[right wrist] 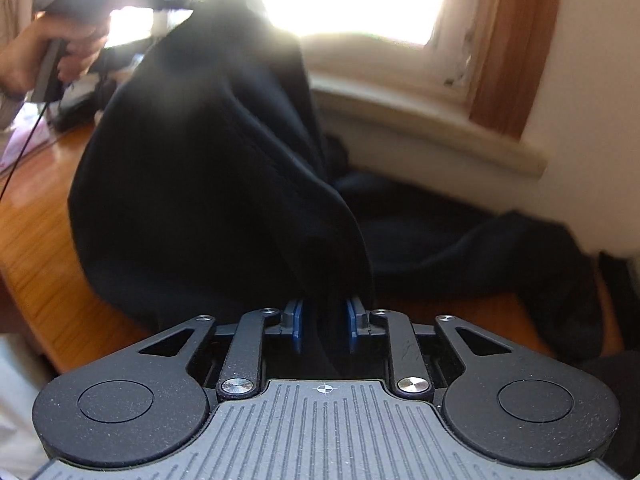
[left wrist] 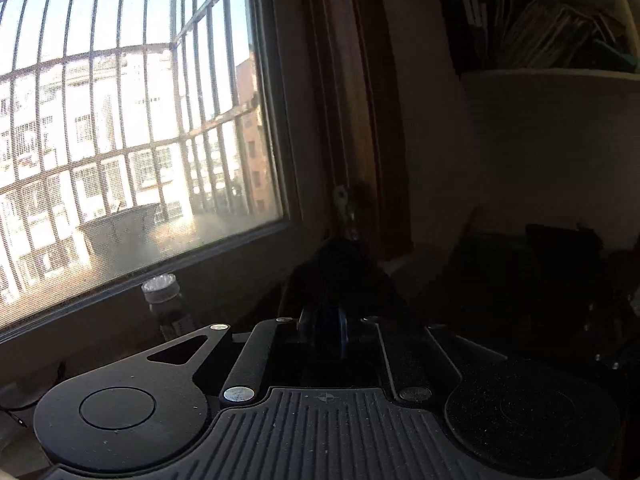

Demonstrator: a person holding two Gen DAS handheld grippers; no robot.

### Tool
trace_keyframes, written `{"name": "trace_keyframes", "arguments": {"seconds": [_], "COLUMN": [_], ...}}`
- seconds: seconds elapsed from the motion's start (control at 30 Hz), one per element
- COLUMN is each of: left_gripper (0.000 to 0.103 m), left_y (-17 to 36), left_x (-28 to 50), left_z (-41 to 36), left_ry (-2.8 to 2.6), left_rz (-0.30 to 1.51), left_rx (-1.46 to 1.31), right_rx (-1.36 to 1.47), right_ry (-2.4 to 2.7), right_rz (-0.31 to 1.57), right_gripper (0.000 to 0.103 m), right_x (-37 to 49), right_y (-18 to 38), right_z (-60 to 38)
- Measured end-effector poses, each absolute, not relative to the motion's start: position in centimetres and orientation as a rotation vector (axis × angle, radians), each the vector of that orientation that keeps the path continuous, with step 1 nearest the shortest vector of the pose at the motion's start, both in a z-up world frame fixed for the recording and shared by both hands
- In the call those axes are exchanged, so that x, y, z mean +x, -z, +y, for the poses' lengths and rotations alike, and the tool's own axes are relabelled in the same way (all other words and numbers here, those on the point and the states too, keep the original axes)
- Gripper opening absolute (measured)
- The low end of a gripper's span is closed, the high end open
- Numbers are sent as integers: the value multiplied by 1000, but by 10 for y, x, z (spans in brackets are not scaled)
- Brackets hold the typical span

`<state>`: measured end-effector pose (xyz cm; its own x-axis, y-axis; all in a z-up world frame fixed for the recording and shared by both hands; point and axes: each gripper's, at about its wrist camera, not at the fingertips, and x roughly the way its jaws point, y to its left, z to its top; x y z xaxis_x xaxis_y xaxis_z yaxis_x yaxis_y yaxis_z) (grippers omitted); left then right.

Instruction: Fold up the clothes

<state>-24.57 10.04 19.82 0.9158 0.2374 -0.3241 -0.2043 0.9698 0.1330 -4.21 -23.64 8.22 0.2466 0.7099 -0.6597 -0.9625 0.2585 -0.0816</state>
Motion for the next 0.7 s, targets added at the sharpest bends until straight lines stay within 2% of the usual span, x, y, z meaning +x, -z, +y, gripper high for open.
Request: {"name": "trace_keyframes", "arguments": {"seconds": [0.1,0.17,0.23,0.6,0.7], "left_gripper": [13,13,13,13,8], "left_y": [-187,-176,-164,-158,-148], "left_x": [-249,-251,-251,-279,-290], "left_z": [102,108,116,122,131], "left_ry": [-224,-219,-218,-157,-108], "left_rz": [349,353,357,273,226], "left_rx": [83,50,16,-89,-133], "right_rx": [-469,-419,-383,-310,-330], "right_ry": [-1221,-1209,-1190,-1072,-989], "right_rz": [583,580,583,538,557], "right_gripper": [29,41,43,44,45], "right_x": [-36,-30,-22,-2,18], "right_y": [-88,-96,-104,-131,-124], "right_z": [-251,-262,-271,-278,-266]}}
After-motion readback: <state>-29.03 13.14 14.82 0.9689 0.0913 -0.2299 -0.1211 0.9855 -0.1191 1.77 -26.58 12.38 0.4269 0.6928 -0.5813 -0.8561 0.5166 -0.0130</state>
